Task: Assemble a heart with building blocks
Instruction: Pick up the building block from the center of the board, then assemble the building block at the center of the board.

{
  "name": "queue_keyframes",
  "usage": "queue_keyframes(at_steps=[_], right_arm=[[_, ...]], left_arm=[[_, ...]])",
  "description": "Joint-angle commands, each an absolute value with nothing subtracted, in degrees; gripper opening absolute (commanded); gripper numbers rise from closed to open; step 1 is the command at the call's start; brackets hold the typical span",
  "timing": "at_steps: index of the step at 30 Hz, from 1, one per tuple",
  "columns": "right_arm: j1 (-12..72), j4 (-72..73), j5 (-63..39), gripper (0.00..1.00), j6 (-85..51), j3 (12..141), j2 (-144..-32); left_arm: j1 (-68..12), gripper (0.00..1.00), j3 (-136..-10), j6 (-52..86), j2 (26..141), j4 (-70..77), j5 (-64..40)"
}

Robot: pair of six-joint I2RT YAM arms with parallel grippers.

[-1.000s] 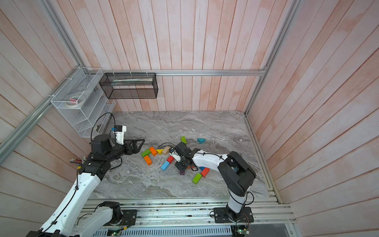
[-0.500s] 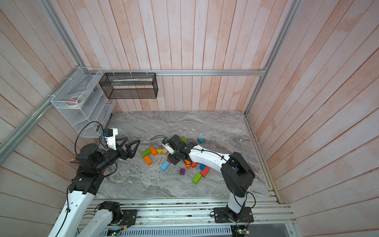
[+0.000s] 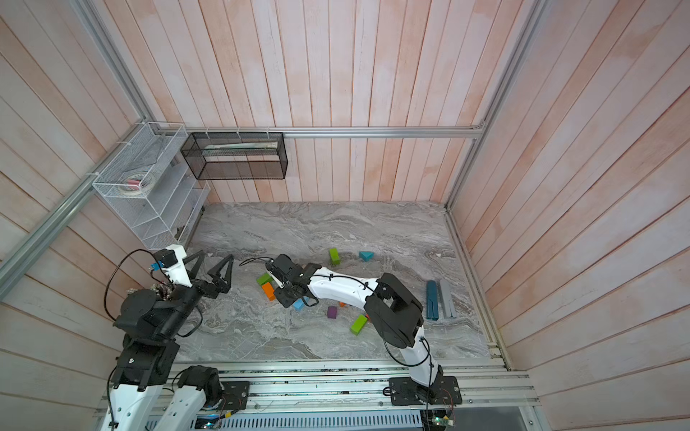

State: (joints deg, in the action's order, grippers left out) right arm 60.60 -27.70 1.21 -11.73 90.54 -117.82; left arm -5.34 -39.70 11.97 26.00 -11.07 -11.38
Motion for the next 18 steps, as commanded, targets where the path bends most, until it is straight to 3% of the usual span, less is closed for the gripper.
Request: queue_keyframes(at_steps=[1, 18], right_arm=[[61.74, -30.04, 1.49, 0.19, -15.28, 93.51, -119.37], [64.21, -31.2, 1.92, 0.2, -18.29, 96.57, -125.19]], left_arm=[[-5.1, 1.0, -38.76, 10.72, 25.41, -10.63, -6.34], [-5.1, 1.0, -38.34, 10.74, 27.7, -9.4, -11.02]])
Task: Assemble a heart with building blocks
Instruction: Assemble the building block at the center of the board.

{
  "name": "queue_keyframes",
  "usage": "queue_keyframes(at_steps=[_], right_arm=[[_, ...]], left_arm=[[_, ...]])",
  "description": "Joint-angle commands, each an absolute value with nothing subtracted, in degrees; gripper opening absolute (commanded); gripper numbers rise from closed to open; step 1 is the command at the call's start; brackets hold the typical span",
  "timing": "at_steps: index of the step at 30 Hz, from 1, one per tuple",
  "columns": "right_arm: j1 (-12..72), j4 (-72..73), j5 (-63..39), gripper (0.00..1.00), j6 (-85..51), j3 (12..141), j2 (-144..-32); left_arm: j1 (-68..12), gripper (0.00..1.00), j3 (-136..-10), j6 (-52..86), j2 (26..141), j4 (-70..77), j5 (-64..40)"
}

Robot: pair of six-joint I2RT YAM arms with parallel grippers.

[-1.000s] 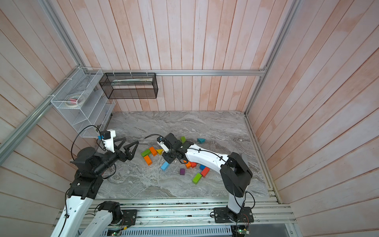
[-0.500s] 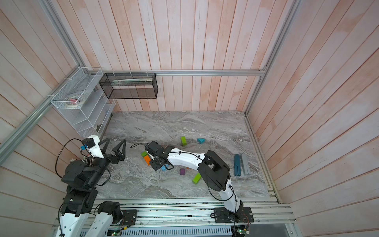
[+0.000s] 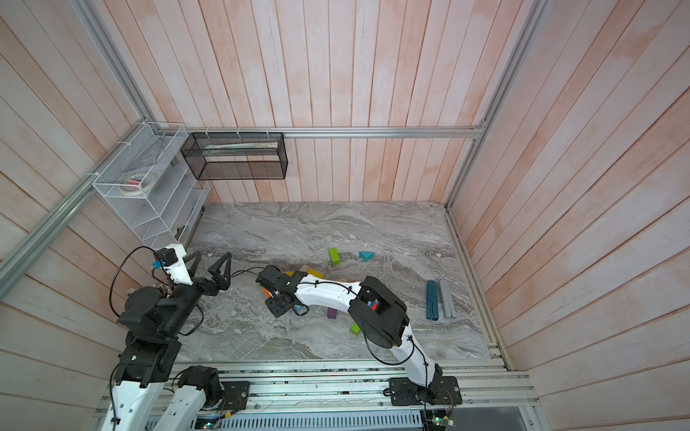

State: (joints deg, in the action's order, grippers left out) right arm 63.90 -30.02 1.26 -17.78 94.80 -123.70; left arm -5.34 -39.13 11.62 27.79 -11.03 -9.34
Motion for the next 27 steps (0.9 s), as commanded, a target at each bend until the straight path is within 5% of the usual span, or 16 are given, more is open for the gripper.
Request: queue_keyframes(at_steps=[1, 21, 27], right_arm=[[64.25, -31.28, 2.23, 0.2, -18.23, 96.67, -125.52], [64.39, -34.63, 5.36, 0.26, -17.1, 102.21, -130.37], [64.57, -34.6, 5.66, 0.39, -16.63, 102.76, -129.54]], left_arm=[[-5.1, 1.0, -38.37, 10.76, 27.75, -9.3, -11.14], [-5.16, 1.0, -38.32, 10.68, 28.06, -9.03, -14.02], [-5.1, 1.0, -38.24, 10.71, 28.04, -8.93, -14.28]])
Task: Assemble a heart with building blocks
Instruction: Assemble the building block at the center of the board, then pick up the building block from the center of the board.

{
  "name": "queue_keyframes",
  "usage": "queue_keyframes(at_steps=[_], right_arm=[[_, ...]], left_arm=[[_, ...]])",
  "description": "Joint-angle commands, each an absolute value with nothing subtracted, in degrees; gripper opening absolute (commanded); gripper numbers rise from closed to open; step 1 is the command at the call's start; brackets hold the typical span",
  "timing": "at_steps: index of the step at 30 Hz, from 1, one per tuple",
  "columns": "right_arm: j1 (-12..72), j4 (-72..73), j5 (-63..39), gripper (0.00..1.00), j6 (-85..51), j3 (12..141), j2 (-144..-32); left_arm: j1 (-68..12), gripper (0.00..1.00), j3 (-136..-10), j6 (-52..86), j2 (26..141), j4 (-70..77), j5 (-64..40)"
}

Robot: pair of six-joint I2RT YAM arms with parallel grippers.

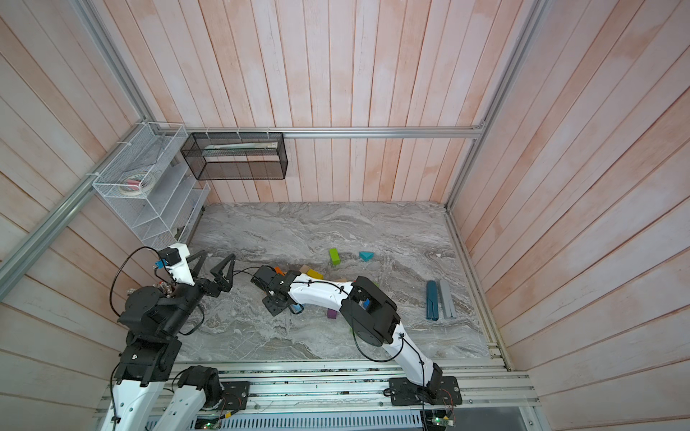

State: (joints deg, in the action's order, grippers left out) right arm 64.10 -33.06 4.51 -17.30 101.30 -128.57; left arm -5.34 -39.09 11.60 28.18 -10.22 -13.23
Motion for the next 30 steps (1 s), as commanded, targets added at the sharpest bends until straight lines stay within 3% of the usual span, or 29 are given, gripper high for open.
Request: queue_keyframes(at_steps=[1, 8, 15, 30], right_arm=[[64.56, -34.71, 5.78, 0.42, -16.41, 103.11, -129.38], [64.6, -36.18, 6.7, 0.59, -15.45, 104.98, -127.01], [64.18, -32.1, 6.33, 0.6, -14.12, 96.02, -117.51], [61.71, -30.12, 4.46, 0.6, -12.52, 66.76, -93.97]], left_arm=[[-5.08, 1.0, -38.24, 10.74, 28.12, -8.96, -14.4], [-5.1, 1.0, -38.06, 10.86, 27.75, -8.7, -15.37], [-5.1, 1.0, -38.0, 10.61, 27.09, -8.73, -15.61], [-5.1, 1.0, -37.8, 10.55, 29.69, -7.2, -27.93]])
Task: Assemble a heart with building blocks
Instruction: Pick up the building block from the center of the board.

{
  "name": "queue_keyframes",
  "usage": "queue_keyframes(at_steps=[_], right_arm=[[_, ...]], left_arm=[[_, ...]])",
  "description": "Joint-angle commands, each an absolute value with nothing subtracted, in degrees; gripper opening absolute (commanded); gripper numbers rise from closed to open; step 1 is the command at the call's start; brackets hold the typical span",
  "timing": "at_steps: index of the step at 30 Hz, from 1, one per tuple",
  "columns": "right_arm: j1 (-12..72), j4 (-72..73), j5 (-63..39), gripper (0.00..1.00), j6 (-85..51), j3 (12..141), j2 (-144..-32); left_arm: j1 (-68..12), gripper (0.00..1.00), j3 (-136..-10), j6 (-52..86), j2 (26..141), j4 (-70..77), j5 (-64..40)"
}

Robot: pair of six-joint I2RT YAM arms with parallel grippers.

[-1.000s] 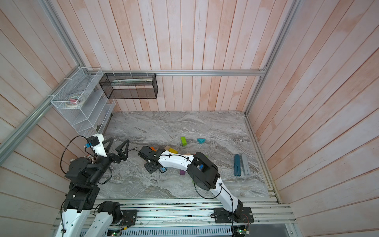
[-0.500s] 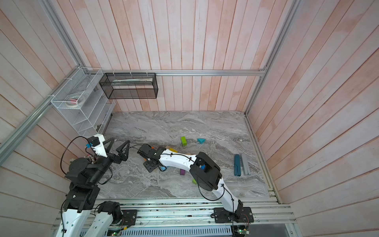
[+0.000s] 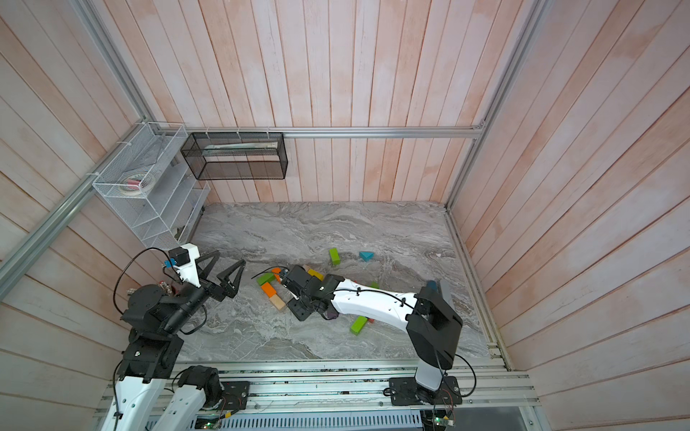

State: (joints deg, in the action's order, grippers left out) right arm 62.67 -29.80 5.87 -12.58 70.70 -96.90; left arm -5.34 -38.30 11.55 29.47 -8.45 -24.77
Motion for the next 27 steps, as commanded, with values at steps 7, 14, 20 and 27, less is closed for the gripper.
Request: queue_keyframes(at_steps=[7, 14, 20, 27], right_arm=[[57.88, -31.54, 6.94, 0.59, -17.42, 58.49, -89.19], [54.06, -28.93, 5.91, 0.57, -30.37, 57.54, -89.61], [54.91, -27.52, 4.25, 0.55, -36.95, 59.87, -93.02], [55.02, -30.93, 6.19, 0.49, -39.75, 60.69, -95.19]], left_arm=[[-5.1, 1.0, -37.88, 10.63, 30.81, -6.87, -29.64], [-5.11, 1.0, -37.7, 10.95, 31.18, -6.46, -30.06], [-5.1, 1.0, -37.62, 11.1, 31.52, -6.15, -30.56], [-5.09, 1.0, -37.71, 10.99, 31.26, -6.16, -30.59]])
